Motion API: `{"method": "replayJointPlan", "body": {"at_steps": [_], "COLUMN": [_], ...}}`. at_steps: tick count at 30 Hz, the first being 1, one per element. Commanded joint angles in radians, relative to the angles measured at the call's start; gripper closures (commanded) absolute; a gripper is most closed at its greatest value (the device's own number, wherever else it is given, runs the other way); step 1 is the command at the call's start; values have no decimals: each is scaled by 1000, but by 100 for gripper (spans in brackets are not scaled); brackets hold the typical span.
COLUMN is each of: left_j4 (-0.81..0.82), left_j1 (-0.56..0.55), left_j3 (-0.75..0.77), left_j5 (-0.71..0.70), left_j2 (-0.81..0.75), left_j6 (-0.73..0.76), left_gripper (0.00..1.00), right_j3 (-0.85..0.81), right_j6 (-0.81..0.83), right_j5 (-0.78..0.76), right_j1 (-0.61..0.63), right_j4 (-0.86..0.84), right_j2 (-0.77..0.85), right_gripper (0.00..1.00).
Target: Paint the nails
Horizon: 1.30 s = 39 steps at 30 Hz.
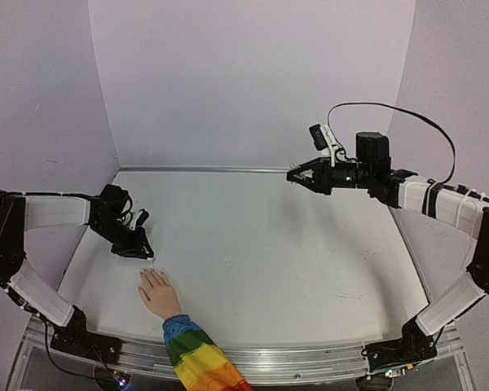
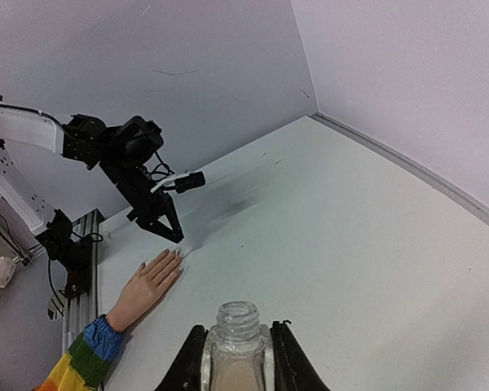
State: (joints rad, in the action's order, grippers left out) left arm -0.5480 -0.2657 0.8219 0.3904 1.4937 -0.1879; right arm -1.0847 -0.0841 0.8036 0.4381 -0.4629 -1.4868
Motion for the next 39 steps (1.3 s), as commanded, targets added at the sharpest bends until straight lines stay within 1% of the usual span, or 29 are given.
{"method": "replayJointPlan", "body": {"at_steps": [1,39], "left_j4": [16,-12], "left_j1": [-3,-3], "left_j3": [-3,34], "left_j5": [4,-31], "left_j2": [2,57], "left_j6": [-12,-8], "left_gripper": [100,100], "right_j3": [-4,-11], "right_j6": [-10,-16], "right_j5": [34,36], "right_j1": [-4,-4], "right_j4": [-62,-67], "right_j2": [32,13], "right_gripper": [100,100]}}
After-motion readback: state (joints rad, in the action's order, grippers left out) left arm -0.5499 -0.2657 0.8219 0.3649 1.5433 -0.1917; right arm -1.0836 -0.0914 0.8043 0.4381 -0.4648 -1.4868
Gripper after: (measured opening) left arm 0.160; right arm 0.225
